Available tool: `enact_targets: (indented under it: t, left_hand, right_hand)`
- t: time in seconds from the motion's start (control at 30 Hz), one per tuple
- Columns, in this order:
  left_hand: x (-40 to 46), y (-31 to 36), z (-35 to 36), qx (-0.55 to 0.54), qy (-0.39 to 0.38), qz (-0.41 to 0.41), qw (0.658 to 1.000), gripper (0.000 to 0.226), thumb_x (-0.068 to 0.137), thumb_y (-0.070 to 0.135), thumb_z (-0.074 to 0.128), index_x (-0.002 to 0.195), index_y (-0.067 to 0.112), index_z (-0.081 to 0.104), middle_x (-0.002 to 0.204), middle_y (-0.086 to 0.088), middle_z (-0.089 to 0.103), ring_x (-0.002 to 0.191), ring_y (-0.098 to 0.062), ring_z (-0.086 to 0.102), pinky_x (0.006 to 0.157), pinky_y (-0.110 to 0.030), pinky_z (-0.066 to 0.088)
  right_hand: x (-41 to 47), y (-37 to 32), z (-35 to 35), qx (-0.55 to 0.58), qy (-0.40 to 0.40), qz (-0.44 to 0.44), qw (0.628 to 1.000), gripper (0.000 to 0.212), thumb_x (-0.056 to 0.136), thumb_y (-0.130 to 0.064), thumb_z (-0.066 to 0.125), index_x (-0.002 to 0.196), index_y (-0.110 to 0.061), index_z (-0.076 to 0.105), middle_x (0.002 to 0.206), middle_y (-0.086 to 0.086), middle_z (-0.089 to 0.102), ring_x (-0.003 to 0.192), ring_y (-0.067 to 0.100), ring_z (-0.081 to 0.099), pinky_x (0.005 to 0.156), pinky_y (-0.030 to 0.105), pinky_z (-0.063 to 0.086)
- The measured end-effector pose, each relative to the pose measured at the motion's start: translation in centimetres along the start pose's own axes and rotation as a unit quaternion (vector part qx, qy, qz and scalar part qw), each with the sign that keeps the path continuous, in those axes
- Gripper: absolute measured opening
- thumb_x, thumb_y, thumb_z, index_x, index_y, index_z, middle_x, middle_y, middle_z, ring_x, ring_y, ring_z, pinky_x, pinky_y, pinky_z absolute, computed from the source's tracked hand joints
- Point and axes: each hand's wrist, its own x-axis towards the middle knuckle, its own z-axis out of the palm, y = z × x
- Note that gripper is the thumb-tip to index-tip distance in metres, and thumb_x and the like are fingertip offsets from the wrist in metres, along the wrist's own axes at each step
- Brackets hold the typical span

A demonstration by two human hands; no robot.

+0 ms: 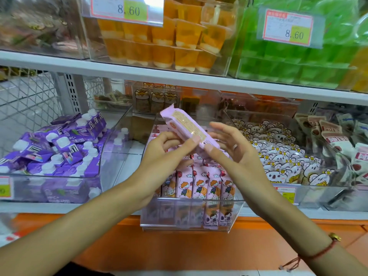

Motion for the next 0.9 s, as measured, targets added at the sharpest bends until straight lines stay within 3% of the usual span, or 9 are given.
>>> enact_targets:
  t: [0.13, 0.27, 0.33, 0.43, 0.57, 0.67, 0.77, 0.83, 0.9]
  left_hand:
    - [0.0, 0.2, -0.2, -0.059, -0.002, -0.051, 0.997, 0.052, 0.060, 0.044, 0.076, 0.099, 0.012, 0.065, 0.092, 0.000, 0.076, 0.089, -0.010, 0.072, 0.075, -0.022, 0.058]
    - [-0.3, 0.3, -0.2, -0.002, 0.021, 0.004, 1.000, 0.072, 0.061, 0.046, 0.077, 0.125, 0.022, 0.053, 0.120, 0.008, 0.066, 0.104, -0.004, 0.065, 0.085, -0.023, 0.055]
    - [-0.4, 0.6, -0.4, 0.053, 0.056, 0.059, 0.995, 0.079, 0.065, 0.042, 0.078, 0.134, 0.035, 0.039, 0.127, 0.022, 0.052, 0.104, 0.014, 0.057, 0.078, -0.009, 0.049]
    - [-0.6, 0.6, -0.2, 0.122, -0.008, 0.131, 0.984, 0.053, 0.079, 0.014, 0.075, 0.124, 0.031, 0.052, 0.116, 0.022, 0.060, 0.099, 0.012, 0.059, 0.072, -0.003, 0.046]
    - [-0.7, 0.8, 0.0, 0.175, -0.005, 0.190, 0.966, 0.038, 0.086, 0.007, 0.068, 0.113, 0.033, 0.059, 0.103, 0.025, 0.065, 0.094, 0.006, 0.063, 0.075, -0.005, 0.046]
    - [0.2, 1.5, -1.1, 0.196, 0.048, 0.218, 0.955, 0.037, 0.084, 0.009, 0.069, 0.113, 0.031, 0.060, 0.102, 0.020, 0.065, 0.091, 0.001, 0.065, 0.078, -0.009, 0.050]
    - [1.7, 2.0, -2.6, 0.206, 0.121, 0.226, 0.944, 0.035, 0.083, 0.012, 0.072, 0.114, 0.026, 0.060, 0.105, 0.010, 0.066, 0.089, -0.003, 0.065, 0.077, -0.013, 0.054]
    - [3.0, 2.1, -3.1, 0.236, 0.135, 0.215, 0.938, 0.035, 0.082, 0.018, 0.073, 0.114, 0.026, 0.061, 0.108, 0.012, 0.065, 0.097, -0.005, 0.064, 0.079, -0.012, 0.052]
    - [4.7, 2.1, -2.7, 0.265, 0.120, 0.185, 0.939, 0.038, 0.080, 0.020, 0.075, 0.115, 0.022, 0.061, 0.112, 0.006, 0.065, 0.102, -0.012, 0.063, 0.083, -0.024, 0.055]
  right_hand:
    - [-0.2, -0.2, 0.0, -0.028, -0.030, -0.007, 0.999, 0.036, 0.081, -0.017, 0.068, 0.116, -0.024, 0.059, 0.112, -0.020, 0.064, 0.107, 0.000, 0.060, 0.083, 0.016, 0.051]
    - [-0.1, -0.1, -0.2, -0.020, 0.037, -0.004, 0.999, 0.021, 0.085, -0.028, 0.064, 0.106, -0.024, 0.064, 0.100, -0.014, 0.067, 0.100, 0.002, 0.062, 0.083, 0.015, 0.049]
    - [0.1, 0.0, -0.5, -0.005, 0.077, 0.020, 0.997, 0.023, 0.084, -0.035, 0.061, 0.104, -0.025, 0.063, 0.094, -0.012, 0.070, 0.094, 0.002, 0.065, 0.083, 0.017, 0.051]
    - [0.4, 0.1, -0.9, 0.056, 0.111, 0.059, 0.990, 0.024, 0.087, -0.034, 0.059, 0.104, -0.017, 0.063, 0.083, -0.011, 0.072, 0.077, 0.002, 0.067, 0.069, 0.014, 0.052]
    - [0.7, 0.1, -1.5, 0.099, 0.108, 0.096, 0.985, 0.038, 0.083, -0.041, 0.059, 0.108, -0.013, 0.063, 0.090, -0.003, 0.073, 0.075, 0.005, 0.067, 0.064, 0.014, 0.051]
    - [0.6, 0.7, -1.4, -0.005, 0.102, 0.096, 0.990, 0.043, 0.087, -0.039, 0.059, 0.126, -0.021, 0.052, 0.107, -0.005, 0.066, 0.089, 0.002, 0.066, 0.077, 0.017, 0.052]
    - [-0.1, 1.2, -1.1, -0.209, 0.045, 0.004, 0.977, 0.052, 0.091, -0.028, 0.061, 0.138, -0.026, 0.039, 0.122, -0.011, 0.053, 0.099, -0.006, 0.055, 0.082, 0.011, 0.046]
    - [-0.6, 1.5, -0.9, -0.385, -0.038, -0.059, 0.920, 0.045, 0.094, -0.034, 0.056, 0.137, -0.029, 0.044, 0.133, -0.012, 0.046, 0.118, -0.001, 0.045, 0.096, 0.020, 0.042]
    - [-1.0, 1.7, -0.8, -0.491, -0.100, -0.069, 0.863, 0.041, 0.096, -0.045, 0.046, 0.135, -0.034, 0.047, 0.141, -0.012, 0.042, 0.129, 0.005, 0.036, 0.100, 0.026, 0.036]
